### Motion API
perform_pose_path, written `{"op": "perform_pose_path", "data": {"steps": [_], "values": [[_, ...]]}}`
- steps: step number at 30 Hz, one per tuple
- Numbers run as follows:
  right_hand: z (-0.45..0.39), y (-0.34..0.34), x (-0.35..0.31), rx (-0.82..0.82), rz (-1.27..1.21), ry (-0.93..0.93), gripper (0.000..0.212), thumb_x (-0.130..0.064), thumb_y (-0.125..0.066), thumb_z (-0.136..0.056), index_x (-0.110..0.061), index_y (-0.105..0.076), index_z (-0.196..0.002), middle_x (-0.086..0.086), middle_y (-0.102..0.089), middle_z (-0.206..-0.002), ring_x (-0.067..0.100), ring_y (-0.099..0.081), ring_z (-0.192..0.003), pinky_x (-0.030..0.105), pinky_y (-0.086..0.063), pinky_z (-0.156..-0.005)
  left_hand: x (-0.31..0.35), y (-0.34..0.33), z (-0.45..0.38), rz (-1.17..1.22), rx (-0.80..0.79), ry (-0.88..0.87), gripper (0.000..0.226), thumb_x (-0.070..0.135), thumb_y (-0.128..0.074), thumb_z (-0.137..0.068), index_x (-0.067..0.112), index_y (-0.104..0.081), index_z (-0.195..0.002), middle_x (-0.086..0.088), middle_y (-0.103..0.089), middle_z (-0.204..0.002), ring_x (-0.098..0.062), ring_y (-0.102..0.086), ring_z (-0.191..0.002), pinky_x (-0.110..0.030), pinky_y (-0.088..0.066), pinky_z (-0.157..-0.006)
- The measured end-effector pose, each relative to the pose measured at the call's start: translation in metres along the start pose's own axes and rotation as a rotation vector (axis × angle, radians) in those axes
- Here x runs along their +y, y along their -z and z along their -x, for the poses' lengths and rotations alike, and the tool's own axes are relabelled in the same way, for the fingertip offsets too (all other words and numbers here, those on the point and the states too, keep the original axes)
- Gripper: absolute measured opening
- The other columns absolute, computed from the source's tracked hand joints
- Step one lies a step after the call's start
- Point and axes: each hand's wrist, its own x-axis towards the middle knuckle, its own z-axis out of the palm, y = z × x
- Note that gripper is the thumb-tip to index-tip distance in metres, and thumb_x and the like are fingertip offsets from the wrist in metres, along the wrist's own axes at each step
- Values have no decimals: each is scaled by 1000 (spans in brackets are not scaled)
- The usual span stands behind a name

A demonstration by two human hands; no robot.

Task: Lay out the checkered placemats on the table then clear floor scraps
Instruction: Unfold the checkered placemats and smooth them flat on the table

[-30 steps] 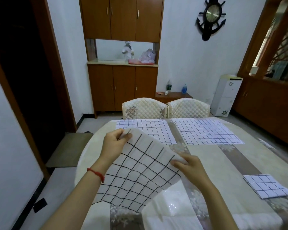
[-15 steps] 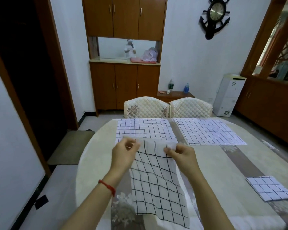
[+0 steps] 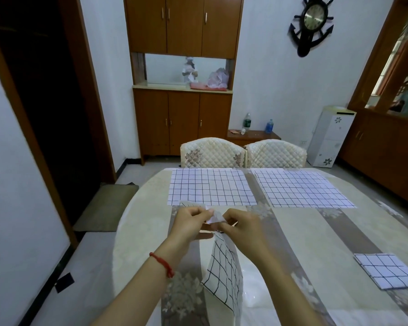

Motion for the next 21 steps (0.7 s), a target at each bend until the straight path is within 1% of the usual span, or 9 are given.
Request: {"op": "perform_pose_path", "data": {"steps": [2,3,6,9,12,15,17,19,21], "values": [[-3,0,4,-23,-67,-8,33,-14,-73,-73,-29,-56,-50,-16,-58,-47,1,-50,-50,10,-35,-51,-4,3,-2,20,-2,-9,20,18,-58,-89,5,-60,-74,-12,-68,-81,-15,-69,-63,-25,-55,-55],[-5,0,9,-26,-92,-25,33,-14,-72,-75,-28,-55,-50,-18,-56,-45,0,-48,-49,10,-34,-51,-6,4,-4,28,2,-12,21,17,-57,-89,6,-59,-71,-10,-67,-79,-13,-70,-63,-24,-55,-54],[-14,0,27,-10,-171,-88,35,-12,-71,-76,-22,-52,-49,-14,-47,-41,2,-38,-45,17,-31,-51,-11,11,-12,16,38,-25,21,15,-54,-90,6,-55,-72,-8,-65,-75,-9,-69,-58,-22,-55,-53],[-25,7,41,35,-175,-150,41,-10,-71,-76,-20,-46,-46,-12,-39,-38,3,-32,-42,17,-26,-49,-17,24,-25,-50,106,-40,21,11,-54,-89,7,-58,-70,-8,-66,-82,-15,-69,-63,-21,-54,-51],[-40,21,52,133,-87,-216,37,-14,-71,-76,-14,-44,-50,-8,-33,-41,5,-31,-42,19,-21,-47,-21,44,-42,-153,180,-47,18,9,-55,-88,7,-58,-71,-9,-63,-77,-20,-64,-63,-24,-54,-53],[-58,43,67,215,-14,-299,29,-13,-69,-77,-10,-51,-54,-2,-40,-49,8,-38,-50,22,-31,-53,-24,66,-58,-280,243,-86,16,9,-57,-87,7,-60,-71,-8,-62,-75,-21,-59,-67,-24,-50,-55],[-73,58,78,252,18,-351,29,-14,-68,-76,-14,-53,-52,-2,-48,-51,19,-48,-60,27,-38,-62,-25,81,-71,-333,294,-106,22,9,-58,-86,12,-59,-65,-4,-59,-70,-22,-56,-69,-26,-49,-58],[-90,72,86,287,50,-382,26,-15,-68,-77,-16,-56,-54,0,-52,-54,23,-50,-64,29,-39,-64,-23,95,-85,-362,344,-111,25,7,-59,-85,15,-57,-62,-4,-58,-68,-25,-55,-72,-29,-50,-61],[-106,83,88,317,71,-396,19,-15,-66,-78,-12,-60,-60,3,-55,-57,24,-53,-62,28,-40,-61,-19,105,-98,-389,384,-119,24,5,-57,-85,14,-57,-63,-5,-57,-68,-26,-55,-73,-33,-50,-64]]}}
